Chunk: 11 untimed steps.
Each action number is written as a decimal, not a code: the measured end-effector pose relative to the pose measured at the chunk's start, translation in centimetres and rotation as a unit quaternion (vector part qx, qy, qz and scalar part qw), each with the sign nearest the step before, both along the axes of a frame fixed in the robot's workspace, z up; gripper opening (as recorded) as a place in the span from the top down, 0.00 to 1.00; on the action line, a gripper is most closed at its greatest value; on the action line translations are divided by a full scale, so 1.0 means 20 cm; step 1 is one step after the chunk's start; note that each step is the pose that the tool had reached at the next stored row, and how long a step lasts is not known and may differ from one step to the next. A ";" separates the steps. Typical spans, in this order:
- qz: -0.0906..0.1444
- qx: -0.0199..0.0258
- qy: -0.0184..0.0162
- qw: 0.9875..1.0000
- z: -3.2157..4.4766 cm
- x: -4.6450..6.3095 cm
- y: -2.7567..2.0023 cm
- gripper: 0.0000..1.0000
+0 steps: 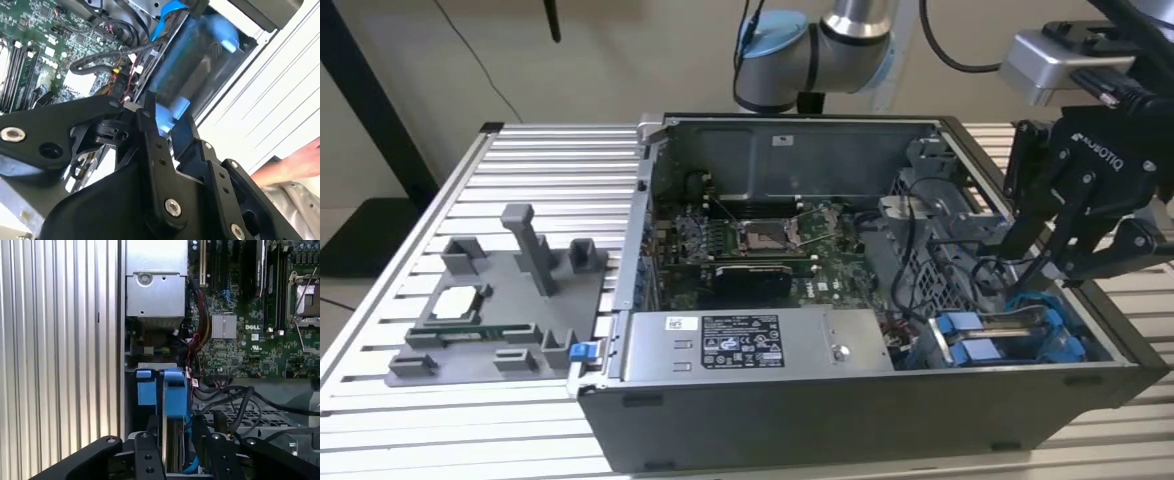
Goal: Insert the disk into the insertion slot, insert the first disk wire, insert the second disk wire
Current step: 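Insert the disk into the insertion slot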
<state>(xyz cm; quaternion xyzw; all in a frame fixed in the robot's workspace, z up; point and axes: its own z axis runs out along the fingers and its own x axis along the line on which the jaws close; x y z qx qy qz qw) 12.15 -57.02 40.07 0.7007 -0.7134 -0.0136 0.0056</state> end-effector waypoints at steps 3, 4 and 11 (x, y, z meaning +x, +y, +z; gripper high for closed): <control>0.000 0.003 0.000 1.000 0.015 0.00 0.001 0.00; 0.000 0.004 0.000 1.000 0.015 0.00 0.005 0.00; 0.000 0.013 -0.002 1.000 0.014 0.00 0.069 0.00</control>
